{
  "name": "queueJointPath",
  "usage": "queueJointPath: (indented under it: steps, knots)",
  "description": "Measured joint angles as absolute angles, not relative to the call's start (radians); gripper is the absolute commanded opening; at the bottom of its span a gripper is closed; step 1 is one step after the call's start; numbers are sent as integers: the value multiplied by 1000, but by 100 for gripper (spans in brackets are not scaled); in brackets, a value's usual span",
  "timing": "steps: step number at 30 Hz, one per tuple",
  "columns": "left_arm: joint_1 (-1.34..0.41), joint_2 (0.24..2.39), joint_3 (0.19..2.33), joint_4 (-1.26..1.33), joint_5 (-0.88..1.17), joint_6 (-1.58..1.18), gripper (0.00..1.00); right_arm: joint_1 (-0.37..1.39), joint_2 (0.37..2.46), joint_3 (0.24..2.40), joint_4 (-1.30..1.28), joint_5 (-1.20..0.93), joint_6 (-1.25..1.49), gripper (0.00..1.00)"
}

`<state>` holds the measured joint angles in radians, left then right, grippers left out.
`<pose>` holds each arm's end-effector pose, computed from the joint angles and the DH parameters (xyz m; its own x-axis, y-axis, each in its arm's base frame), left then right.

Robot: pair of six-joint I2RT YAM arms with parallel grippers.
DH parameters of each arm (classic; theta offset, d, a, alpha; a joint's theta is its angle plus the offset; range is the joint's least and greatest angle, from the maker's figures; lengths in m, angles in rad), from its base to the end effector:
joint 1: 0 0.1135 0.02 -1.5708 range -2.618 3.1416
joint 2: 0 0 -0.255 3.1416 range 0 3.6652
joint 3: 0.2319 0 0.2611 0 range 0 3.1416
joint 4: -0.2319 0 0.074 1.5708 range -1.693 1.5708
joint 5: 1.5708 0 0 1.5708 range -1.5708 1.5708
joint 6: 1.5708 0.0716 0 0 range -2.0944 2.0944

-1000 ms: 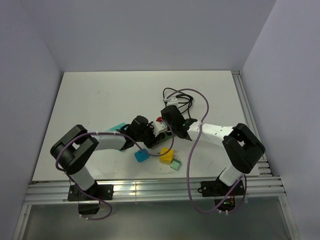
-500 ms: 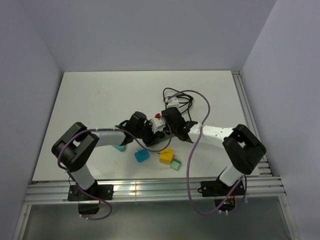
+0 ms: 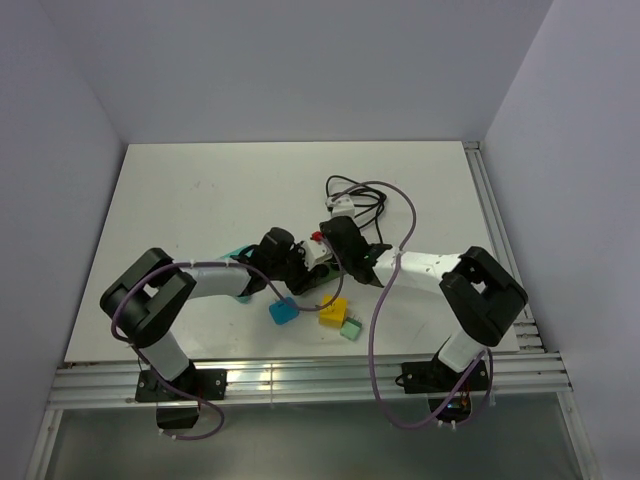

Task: Insert the plug
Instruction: Insert the plug into the socket.

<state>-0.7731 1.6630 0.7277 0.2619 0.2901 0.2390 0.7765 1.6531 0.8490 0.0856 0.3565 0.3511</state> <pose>0.2391 -0.2619 0.1096 -0.2374 0.5485 -0.8017 0.9113 0.4115 0.0117 0.2791 0.2391 0.1334 -0.6023 -0.1399 -0.7859 -0.2792 0.9593 0.0432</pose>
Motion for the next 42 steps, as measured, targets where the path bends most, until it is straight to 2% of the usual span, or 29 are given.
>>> queueJointPath:
  steps: [7, 22, 42]
  knots:
    - [-734, 1673, 743, 245, 361, 247, 0, 788, 1649, 819, 149, 393, 361, 0]
    - [-781, 1652, 706, 292, 260, 242, 0, 791, 1678, 859, 108, 399, 367, 0]
    - [-702, 1695, 784, 194, 431, 212, 0, 812, 1643, 638, 475, 463, 423, 0]
